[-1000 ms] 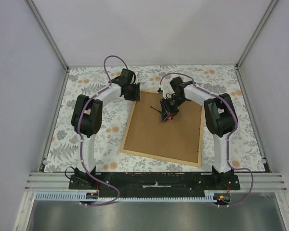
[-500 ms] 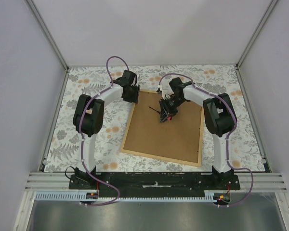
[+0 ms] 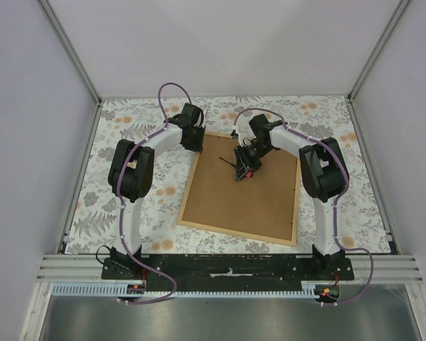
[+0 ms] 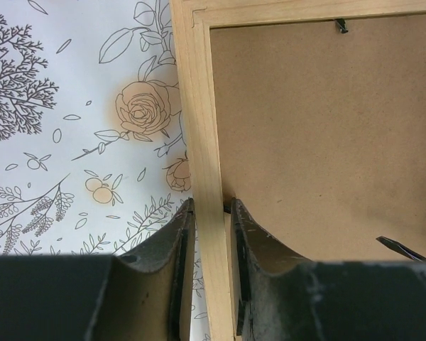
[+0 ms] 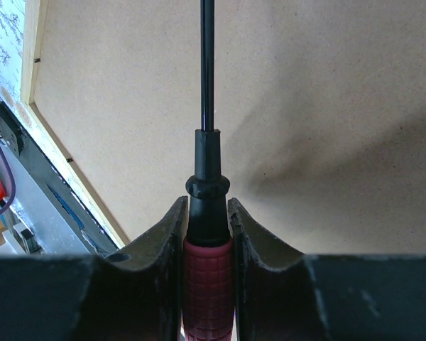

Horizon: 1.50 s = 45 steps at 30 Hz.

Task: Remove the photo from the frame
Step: Adjust the photo frame item on the photo frame.

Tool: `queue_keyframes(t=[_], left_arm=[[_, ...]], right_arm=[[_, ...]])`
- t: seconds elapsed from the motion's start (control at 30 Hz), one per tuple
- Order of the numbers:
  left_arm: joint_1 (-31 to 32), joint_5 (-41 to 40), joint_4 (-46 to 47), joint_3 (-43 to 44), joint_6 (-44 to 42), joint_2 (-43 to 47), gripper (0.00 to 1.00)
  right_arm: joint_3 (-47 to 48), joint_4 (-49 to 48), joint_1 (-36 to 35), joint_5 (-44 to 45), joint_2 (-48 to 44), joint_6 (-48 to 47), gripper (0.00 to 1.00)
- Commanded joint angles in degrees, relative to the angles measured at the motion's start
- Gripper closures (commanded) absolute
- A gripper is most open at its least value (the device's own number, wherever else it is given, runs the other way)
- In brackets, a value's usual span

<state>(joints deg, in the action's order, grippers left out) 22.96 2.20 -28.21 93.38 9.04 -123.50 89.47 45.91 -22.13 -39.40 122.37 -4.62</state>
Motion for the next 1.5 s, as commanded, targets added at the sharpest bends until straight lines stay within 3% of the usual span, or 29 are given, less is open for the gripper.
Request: queue_keyframes(t=[0.0,0.1,0.3,0.53,0.87,1.07,1.1,1.27,1.37,1.43,1.47], left_arm=[[0.16,0.35,-0.97,2.06,-1.92,-1.04,0.78],[-0.54,2.97,-0.19,1.89,-1.92,-0.60,0.83],[-5.11,15.71,3.77,0.22,-0.17,-1.21,0.98],[-9.95,29.34,8.51,-2.68,2.82,-3.32,0.98],[-11.89,36.03,15.46,-8.30,5.99,-2.89,0.98],[-12.50,37.00,14.94,-7.35,6.61,-1.30,0.98],[-12.68,36.22,13.54,-6.29,6.35,-0.87,0.96],[-12.59,29.72,8.71,0.03,2.66,1.77,0.65],[-11.80,26.21,3.80,8.80,-0.94,-0.32,0.36],[-10.92,24.18,-0.34,16.18,-3.84,-3.83,0.32],[-10.22,23.13,-2.19,19.61,-4.90,-5.85,0.18]], right_arm=[[0.09,-1.09,0.07,-1.12,-0.64,-1.27,1.00],[0.00,-1.17,0.07,-1.12,-0.46,-1.35,1.00],[0.00,-1.00,0.07,-1.65,0.68,-1.44,1.00],[0.26,-0.74,0.07,-3.32,1.30,-1.35,1.00],[0.53,-0.30,0.07,-6.13,1.47,-1.18,1.00],[1.49,1.28,0.86,-7.97,-0.45,-1.88,1.00],[1.84,1.81,1.21,-8.24,-1.42,-2.40,1.00],[2.73,5.59,3.67,-6.58,-11.16,-6.44,1.00],[2.03,7.96,5.07,-3.33,-18.45,-9.78,1.00],[-0.51,8.23,5.95,-2.18,-23.03,-10.93,1.00],[-1.74,8.23,6.48,-2.00,-25.31,-11.19,1.00]])
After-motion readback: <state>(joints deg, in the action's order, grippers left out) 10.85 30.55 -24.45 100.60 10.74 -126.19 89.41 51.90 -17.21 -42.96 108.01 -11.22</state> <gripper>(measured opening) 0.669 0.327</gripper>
